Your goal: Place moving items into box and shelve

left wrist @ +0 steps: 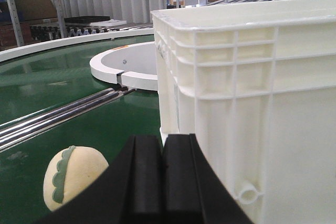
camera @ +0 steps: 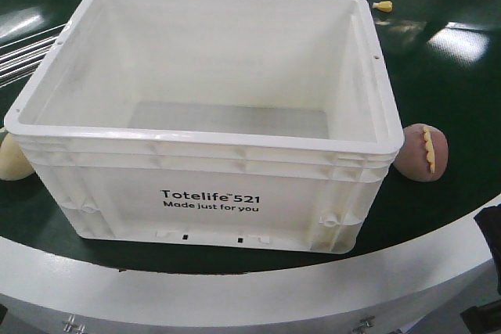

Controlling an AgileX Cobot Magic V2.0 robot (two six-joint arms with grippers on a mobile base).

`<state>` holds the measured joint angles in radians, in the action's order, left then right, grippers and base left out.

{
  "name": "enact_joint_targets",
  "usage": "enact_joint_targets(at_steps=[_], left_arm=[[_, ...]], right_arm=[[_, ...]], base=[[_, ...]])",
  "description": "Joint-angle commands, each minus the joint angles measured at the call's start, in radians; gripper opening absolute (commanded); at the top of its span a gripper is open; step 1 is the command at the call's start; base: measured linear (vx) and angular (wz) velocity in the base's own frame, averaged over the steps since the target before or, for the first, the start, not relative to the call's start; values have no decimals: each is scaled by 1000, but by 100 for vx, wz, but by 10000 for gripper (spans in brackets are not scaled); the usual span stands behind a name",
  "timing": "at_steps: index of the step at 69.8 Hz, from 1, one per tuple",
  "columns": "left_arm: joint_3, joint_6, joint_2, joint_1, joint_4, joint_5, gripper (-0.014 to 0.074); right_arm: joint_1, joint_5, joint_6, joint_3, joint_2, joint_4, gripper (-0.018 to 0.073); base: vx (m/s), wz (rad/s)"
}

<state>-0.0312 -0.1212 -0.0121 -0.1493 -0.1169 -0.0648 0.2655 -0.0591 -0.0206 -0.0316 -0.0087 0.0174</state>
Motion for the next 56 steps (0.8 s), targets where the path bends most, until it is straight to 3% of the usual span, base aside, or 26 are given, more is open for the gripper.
enact_joint_targets(at_steps=[1,27,40,56], left_arm=[[-11,2,-16,-6,-1,75,-27],[-11,2,-16,-6,-1,75,-27],[-3,5,-16,-6,-20,132,-27],[97,1,14,-6,-27,108,-27]], right_arm=[[-3,79,-5,-1,-13,-5,-15],[-3,70,-5,-1,-13,-5,-15],[-3,107,-14,1,-13,-5,-15],[-3,59,-38,116,30,-5,-15]], base=[[0,0],[0,0],[0,0],[0,0]])
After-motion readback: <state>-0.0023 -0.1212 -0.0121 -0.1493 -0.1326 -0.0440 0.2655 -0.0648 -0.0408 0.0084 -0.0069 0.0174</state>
